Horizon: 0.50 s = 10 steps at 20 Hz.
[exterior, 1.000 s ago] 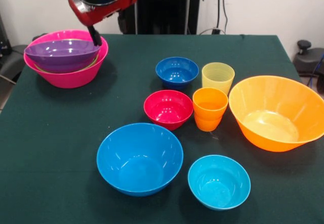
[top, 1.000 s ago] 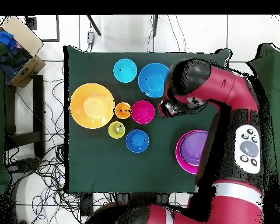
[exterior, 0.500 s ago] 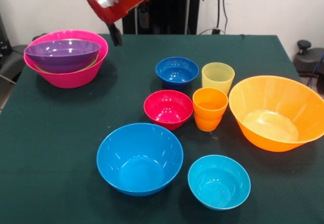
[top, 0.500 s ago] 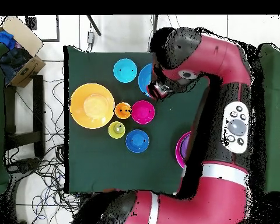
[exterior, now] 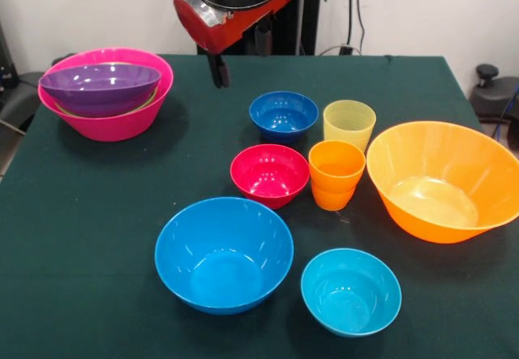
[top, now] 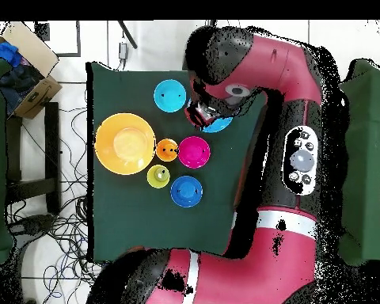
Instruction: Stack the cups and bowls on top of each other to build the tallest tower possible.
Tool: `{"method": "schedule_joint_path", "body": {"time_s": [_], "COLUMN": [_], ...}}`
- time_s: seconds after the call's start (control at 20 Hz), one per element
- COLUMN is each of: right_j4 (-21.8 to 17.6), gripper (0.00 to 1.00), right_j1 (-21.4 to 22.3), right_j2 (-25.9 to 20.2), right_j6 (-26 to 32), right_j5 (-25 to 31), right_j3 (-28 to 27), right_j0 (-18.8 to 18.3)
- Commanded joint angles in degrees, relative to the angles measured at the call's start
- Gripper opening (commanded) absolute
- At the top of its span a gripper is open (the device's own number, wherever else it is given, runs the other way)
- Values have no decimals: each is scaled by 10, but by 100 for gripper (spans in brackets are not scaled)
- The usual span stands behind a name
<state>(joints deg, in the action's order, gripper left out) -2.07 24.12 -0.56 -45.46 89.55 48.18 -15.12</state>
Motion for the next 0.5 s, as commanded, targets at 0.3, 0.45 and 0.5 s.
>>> {"method": "schedule_joint_path", "body": {"time_s": [0.3, 0.45, 0.5], "right_j4": [21, 32, 47], "gripper": [100, 100, 100], "right_j1": [28, 58, 73], "right_j2": [-61, -71, -76], "right_j6": [-27, -3, -2], "right_j5": [160, 214, 217], "right_j3": [7, 18, 32], "right_j0": [-1, -9, -14]}}
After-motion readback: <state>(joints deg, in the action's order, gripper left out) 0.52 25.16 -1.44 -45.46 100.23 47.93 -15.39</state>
